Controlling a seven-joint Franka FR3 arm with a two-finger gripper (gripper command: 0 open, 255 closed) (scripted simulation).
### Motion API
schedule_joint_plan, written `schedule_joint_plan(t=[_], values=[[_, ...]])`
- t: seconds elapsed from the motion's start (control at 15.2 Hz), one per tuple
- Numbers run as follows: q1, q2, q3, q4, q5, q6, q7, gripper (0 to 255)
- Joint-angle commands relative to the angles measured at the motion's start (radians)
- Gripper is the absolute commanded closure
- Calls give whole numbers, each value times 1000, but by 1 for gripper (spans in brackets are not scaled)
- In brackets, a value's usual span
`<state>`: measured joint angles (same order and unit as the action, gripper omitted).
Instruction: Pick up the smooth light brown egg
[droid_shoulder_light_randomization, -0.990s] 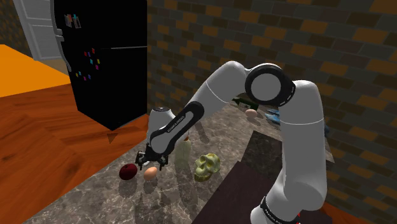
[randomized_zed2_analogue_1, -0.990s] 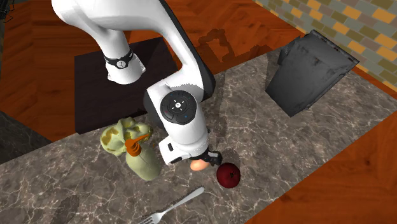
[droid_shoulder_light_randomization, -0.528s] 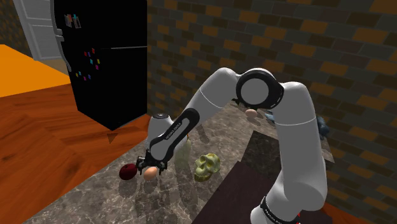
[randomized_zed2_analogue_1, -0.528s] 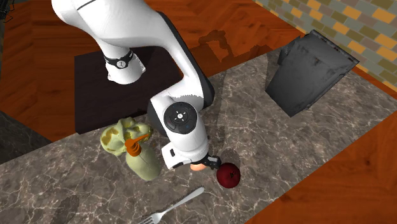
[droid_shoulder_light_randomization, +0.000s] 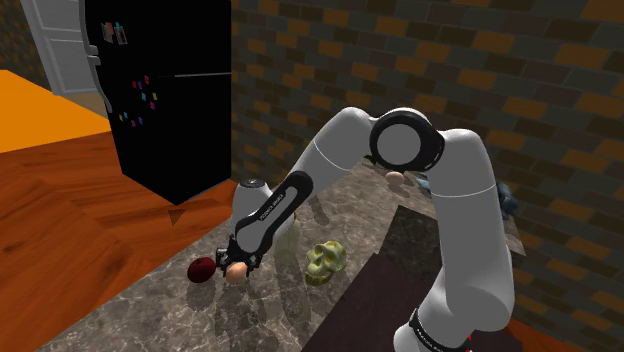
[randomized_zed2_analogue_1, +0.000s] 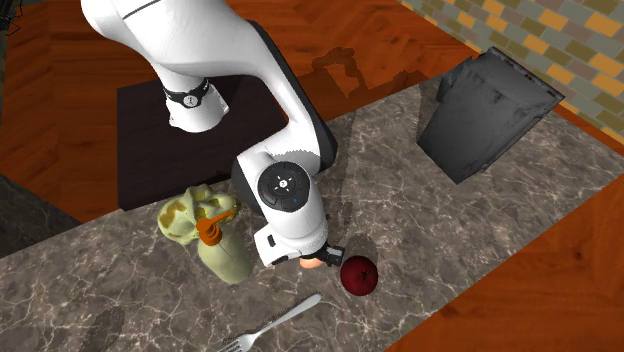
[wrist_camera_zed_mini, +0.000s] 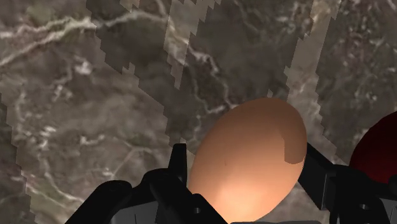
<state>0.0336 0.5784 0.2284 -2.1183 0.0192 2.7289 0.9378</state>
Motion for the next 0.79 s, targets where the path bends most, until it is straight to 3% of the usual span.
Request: schedule_joint_plan(t=[0.0,0.73], values=[[0,0,0,0,0,0,0,255],[-19,-111,23,-23,21,-87,-3,255]])
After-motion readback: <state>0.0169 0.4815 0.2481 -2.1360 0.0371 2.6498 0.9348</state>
